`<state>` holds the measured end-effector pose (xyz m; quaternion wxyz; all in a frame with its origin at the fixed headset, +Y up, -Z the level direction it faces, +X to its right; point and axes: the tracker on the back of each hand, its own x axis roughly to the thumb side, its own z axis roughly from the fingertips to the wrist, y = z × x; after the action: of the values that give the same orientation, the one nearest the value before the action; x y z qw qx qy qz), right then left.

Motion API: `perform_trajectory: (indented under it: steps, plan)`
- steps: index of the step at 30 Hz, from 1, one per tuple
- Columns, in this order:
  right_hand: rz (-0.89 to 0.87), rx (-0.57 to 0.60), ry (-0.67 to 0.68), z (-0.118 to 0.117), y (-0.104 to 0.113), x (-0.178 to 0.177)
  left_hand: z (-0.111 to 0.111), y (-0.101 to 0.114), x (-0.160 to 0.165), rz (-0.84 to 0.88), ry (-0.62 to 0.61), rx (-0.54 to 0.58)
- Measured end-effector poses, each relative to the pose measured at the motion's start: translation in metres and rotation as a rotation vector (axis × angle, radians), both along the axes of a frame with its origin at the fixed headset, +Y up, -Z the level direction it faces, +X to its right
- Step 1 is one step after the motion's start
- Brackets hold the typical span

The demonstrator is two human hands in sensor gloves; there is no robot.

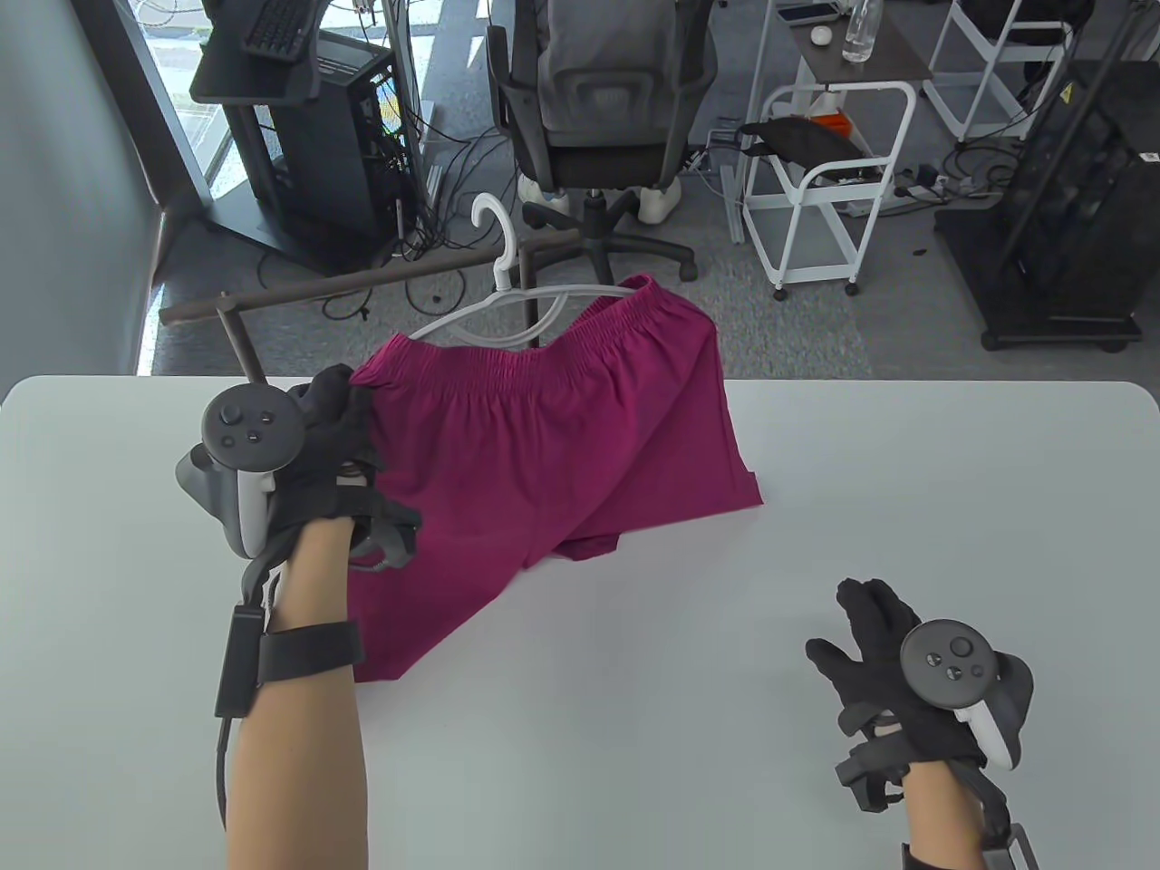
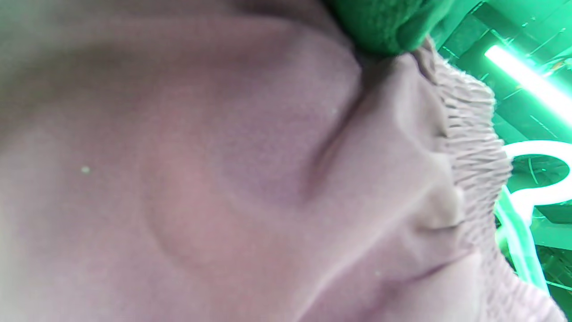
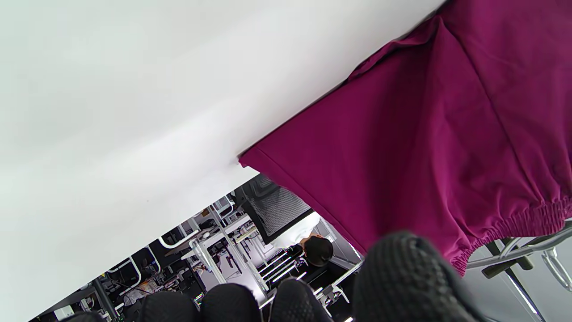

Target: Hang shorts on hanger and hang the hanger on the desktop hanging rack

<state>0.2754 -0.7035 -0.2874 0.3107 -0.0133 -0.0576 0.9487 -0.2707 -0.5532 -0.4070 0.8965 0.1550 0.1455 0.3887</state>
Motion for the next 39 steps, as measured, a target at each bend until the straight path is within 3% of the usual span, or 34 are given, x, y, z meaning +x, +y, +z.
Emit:
perform_trajectory:
  steps: [17, 30, 39]
  plan:
    - [0.044, -0.067, -0.014, -0.007, -0.01, 0.005, -0.021, -0.05, -0.019, 0.073, 0.014, -0.06]
    - [0.059, -0.094, -0.018, -0.008, -0.011, 0.005, -0.013, -0.054, -0.036, 0.057, 0.057, -0.057]
    - [0.099, -0.051, 0.024, -0.003, -0.002, -0.009, 0.008, -0.051, -0.042, 0.044, -0.018, -0.054]
